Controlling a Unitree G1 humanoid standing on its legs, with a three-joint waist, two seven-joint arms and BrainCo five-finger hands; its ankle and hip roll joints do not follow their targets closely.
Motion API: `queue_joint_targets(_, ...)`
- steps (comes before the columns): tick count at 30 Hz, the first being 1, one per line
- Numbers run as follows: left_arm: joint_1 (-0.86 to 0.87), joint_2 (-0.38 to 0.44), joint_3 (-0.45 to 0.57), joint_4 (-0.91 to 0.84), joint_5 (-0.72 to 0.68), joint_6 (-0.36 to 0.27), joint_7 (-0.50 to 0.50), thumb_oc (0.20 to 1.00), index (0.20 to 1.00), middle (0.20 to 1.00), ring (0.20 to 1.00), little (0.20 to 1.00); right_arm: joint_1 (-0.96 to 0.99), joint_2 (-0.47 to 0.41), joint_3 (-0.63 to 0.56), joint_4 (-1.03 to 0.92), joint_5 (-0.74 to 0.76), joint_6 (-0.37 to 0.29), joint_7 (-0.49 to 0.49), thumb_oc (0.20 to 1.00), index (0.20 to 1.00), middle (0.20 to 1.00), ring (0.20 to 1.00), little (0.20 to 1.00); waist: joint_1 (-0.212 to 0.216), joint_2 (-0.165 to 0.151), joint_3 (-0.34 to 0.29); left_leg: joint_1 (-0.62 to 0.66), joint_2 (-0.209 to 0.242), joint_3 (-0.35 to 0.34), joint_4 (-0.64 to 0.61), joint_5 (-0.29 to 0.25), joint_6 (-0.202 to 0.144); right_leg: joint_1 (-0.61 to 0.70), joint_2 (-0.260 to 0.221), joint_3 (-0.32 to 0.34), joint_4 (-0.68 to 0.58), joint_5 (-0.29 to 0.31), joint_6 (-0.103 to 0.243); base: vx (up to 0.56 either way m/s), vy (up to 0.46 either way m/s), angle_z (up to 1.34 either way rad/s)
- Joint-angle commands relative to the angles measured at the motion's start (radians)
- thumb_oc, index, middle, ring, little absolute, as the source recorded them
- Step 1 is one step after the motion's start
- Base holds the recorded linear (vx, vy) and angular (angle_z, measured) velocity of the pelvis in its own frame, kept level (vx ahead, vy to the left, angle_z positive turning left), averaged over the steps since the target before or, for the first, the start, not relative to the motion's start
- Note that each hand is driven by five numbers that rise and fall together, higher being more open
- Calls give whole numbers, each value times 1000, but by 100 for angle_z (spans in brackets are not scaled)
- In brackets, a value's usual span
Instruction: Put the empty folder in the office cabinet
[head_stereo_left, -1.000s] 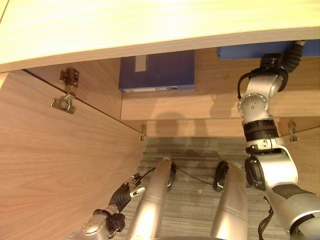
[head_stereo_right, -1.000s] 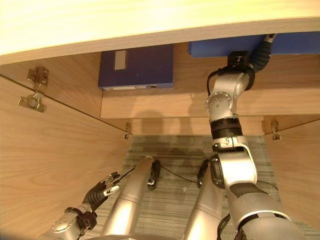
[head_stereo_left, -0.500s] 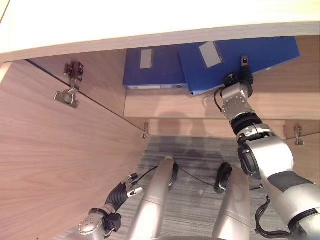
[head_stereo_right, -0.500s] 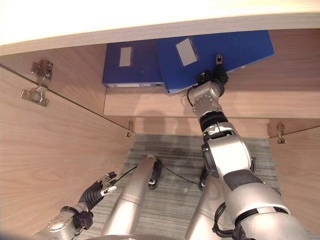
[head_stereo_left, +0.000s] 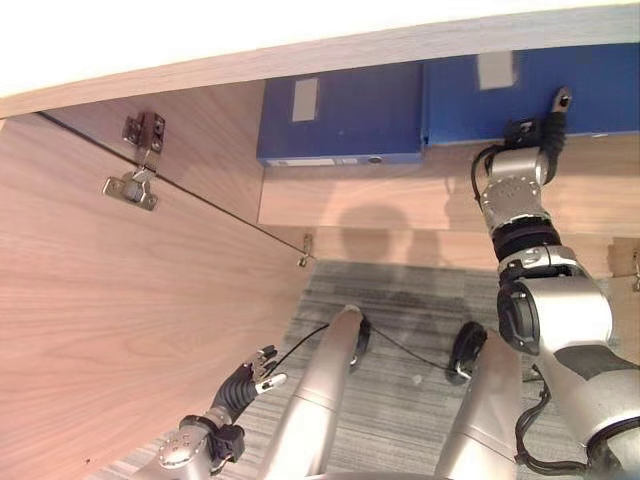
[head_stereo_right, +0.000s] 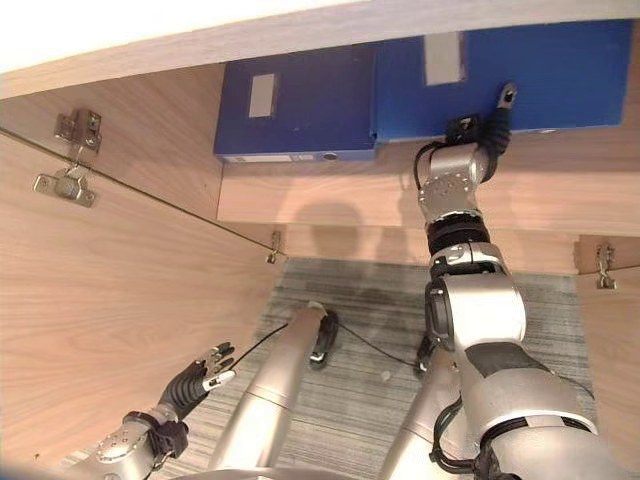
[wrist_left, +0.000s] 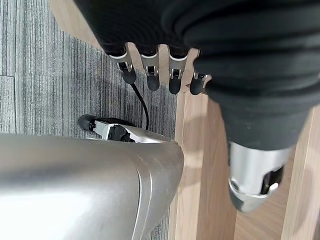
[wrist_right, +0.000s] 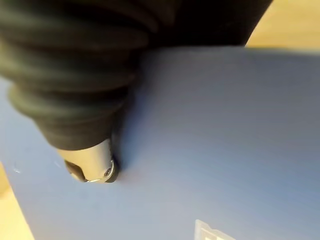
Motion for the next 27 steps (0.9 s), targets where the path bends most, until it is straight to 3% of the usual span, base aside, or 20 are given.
queue_joint_targets(1,-18,16,-33,-19,-7,-21,-19,1000,1000,1000,1000,1000,17,-14,-10,-192,9,-128,58,200,200,200,200,200,1,-20,-10,-25,23,7,-51,-13,24,33,8,-35,27,-125,-12,0,0,0)
queue_joint_targets(12,-15,37,-38,-14,-6,-13,-17,1000,1000,1000,1000,1000,-22,-101,6,-90,-12,-87,25,200,200,200,200,200,-13,-34,-22,-45,28,14,-36,-22,25,13,8,-33,36,-127,-11,8,4,-1)
queue_joint_targets(13,-15,39,-38,-16,-9,-11,-15,1000,1000,1000,1000,1000,-24,-104,11,-89,-8,-85,27,476,476,476,476,476,-14,-36,-24,-47,29,14,-36,-23,25,12,9,-32,35,-126,-12,0,0,0)
queue_joint_targets(14,-14,42,-36,-18,-13,-11,-16,1000,1000,1000,1000,1000,-31,-115,23,-76,-4,-77,32,1000,1000,1000,1000,1000,-14,-38,-25,-48,29,14,-36,-22,25,11,9,-32,34,-124,-12,0,0,0)
queue_joint_targets(27,11,87,-6,-41,-30,0,-40,1000,1000,1000,1000,1000,-123,-136,229,139,-10,121,152,1000,1000,1000,1000,1000,-17,-60,-22,-71,42,22,-27,-14,21,-14,17,-29,39,-111,-20,0,-1,0)
